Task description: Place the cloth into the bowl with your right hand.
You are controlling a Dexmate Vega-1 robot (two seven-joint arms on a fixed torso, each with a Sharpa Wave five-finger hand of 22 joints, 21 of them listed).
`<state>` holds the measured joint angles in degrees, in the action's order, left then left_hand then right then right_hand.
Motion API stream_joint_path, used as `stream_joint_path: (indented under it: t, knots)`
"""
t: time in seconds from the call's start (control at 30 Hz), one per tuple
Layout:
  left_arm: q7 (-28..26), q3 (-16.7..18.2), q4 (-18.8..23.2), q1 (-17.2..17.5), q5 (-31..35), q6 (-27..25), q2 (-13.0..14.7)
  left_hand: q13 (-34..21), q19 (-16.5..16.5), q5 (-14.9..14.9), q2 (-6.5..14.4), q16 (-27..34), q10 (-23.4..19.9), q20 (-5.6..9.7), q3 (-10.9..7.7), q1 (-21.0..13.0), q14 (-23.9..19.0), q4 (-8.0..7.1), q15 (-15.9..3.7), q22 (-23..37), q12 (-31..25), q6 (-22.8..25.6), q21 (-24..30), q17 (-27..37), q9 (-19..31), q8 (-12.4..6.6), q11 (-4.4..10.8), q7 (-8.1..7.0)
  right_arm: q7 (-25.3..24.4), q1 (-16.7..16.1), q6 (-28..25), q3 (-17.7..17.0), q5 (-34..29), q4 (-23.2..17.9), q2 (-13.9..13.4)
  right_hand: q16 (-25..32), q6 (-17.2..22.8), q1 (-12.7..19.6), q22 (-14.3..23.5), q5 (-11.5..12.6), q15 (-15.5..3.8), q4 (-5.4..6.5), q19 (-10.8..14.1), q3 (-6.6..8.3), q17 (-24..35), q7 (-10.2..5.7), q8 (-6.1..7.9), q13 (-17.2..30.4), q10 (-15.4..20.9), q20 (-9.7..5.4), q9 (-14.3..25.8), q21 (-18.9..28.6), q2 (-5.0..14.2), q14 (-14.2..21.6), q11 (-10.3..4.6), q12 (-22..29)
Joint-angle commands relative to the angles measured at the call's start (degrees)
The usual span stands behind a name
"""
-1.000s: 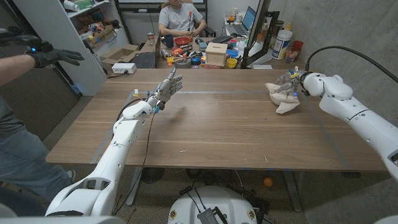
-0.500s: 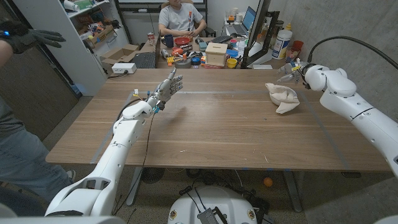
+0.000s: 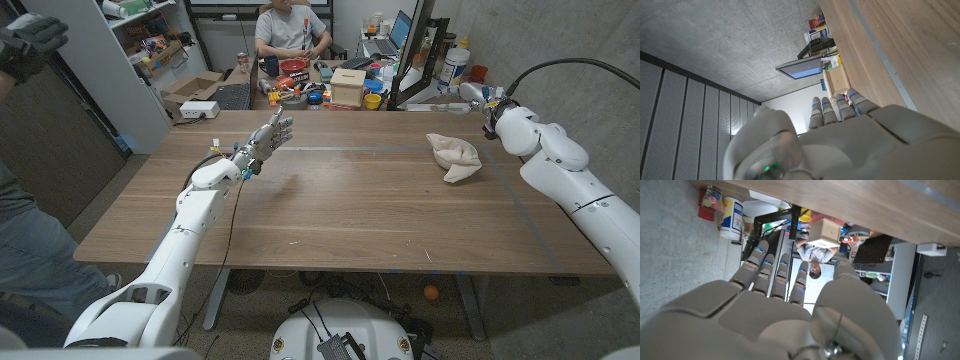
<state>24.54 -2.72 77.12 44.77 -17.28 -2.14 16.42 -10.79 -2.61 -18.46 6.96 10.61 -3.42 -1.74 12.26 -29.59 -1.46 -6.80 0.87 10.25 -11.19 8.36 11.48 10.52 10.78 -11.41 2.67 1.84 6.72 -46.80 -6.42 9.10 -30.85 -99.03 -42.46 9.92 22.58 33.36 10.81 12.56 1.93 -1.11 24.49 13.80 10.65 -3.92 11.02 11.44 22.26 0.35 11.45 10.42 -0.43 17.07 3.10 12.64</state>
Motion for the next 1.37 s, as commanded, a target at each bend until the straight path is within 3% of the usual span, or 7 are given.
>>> stream_joint_path:
  t: [0.03,0.37,0.5,0.57,0.8,1.07,1.37]
  knots:
    - [-0.68,0.42,4.07,1.79,1.18,1.4,2.62,-0.1,0.37,-0.1,0.57,-0.14,0.35,0.05,0.45,-0.17,0.33,0.08,-0.09,0.14,0.1,-0.21,-0.19,0.31,0.18,0.05,0.12,0.01,-7.68,-1.16,13.42,-4.83,16.97,5.73,7.58,0.55,-1.12,-0.28,0.09,0.33,-0.54,0.09,0.37,0.16,0.14,1.82,-0.42,0.09,-0.95,-1.27,0.07,0.68,0.46,-0.08,0.62,-0.33]
    - [-2.24,1.75,6.31,3.07,0.94,4.15,3.79,-0.1,0.31,-0.09,0.62,-0.05,0.26,0.08,0.49,-0.22,0.28,0.09,-0.2,0.14,0.02,-0.33,-0.12,0.31,0.18,0.07,0.25,-0.19,-7.16,0.37,17.31,-4.43,23.26,8.78,11.88,1.08,-2.58,-1.57,0.04,0.17,-0.35,0.52,1.66,-0.53,0.2,2.27,-0.54,0.01,-1.17,-1.57,0.05,1.32,0.13,0.9,1.96,-0.3]
    - [-3.93,2.08,7.18,2.98,1.37,5.41,3.79,-0.1,0.27,-0.08,0.65,0.06,0.04,0.09,0.51,-0.26,0.1,0.1,-0.26,0.14,-0.09,-0.48,-0.08,0.3,0.18,0.11,0.1,-0.33,-7.77,0.33,19.58,-5.05,26.81,10.18,14.89,1.72,-4.53,-5.53,-0.05,-0.06,0.69,2.24,4.12,-2.37,0.26,6.43,-0.56,-0.42,0.01,-1.47,-0.02,2.09,-0.3,3.5,3.61,-0.01]
    - [-4.51,1.96,7.12,2.26,2.08,7.0,3.96,-0.09,0.12,-0.07,0.68,0.16,-0.08,0.19,0.52,-0.3,-0.12,0.11,-0.28,0.14,-0.15,-1.02,-0.01,0.3,0.19,0.31,0.18,-0.63,-8.04,0.24,20.96,-5.21,28.16,10.76,16.21,1.86,-5.0,-6.75,-0.09,-0.05,0.97,2.76,4.81,-2.96,0.24,7.64,-0.51,-0.55,0.36,-1.51,-0.07,2.24,-0.48,4.32,4.25,0.01]
    - [-2.68,2.68,8.33,1.59,1.59,9.61,6.5,-0.09,-0.02,-0.07,0.74,0.21,-0.19,0.34,0.52,-0.37,-0.24,0.12,-0.3,0.14,-0.2,-1.23,0.06,0.29,0.19,0.33,0.04,-0.73,-9.09,-2.07,21.48,-5.39,29.93,7.8,18.96,1.99,-4.19,-7.97,-0.14,0.07,0.47,3.23,5.66,-3.61,0.21,7.96,-0.01,-0.67,1.19,-1.88,-0.14,2.4,-0.77,5.31,3.78,0.18]
    - [0.54,4.23,10.25,3.01,-0.77,10.94,9.25,-0.09,0.16,-0.06,0.79,0.23,-0.21,0.43,0.55,-0.46,-0.3,0.14,-0.27,0.13,-0.21,-0.96,0.01,0.28,0.19,0.17,0.23,-0.52,-11.78,-6.47,18.32,-5.62,28.69,0.53,20.79,2.08,-3.62,-8.64,-0.15,0.18,0.06,3.49,6.45,-3.96,0.18,7.35,0.25,-0.73,1.96,-2.26,-0.18,2.58,-0.85,6.08,3.2,0.38]
    - [3.53,4.14,9.28,3.02,-2.76,12.07,10.17,-0.08,0.44,-0.05,0.82,0.21,-0.3,0.4,0.58,-0.5,-0.23,0.15,-0.36,0.13,-0.25,-0.84,-0.07,0.27,0.19,0.09,0.1,-0.49,-12.92,-10.04,13.77,-5.71,27.31,-4.94,21.21,2.04,-2.74,-9.08,-0.16,0.29,0.11,3.65,6.68,-4.18,0.15,6.91,0.58,-0.76,2.57,-2.34,-0.2,2.55,-0.85,6.52,3.1,0.5]
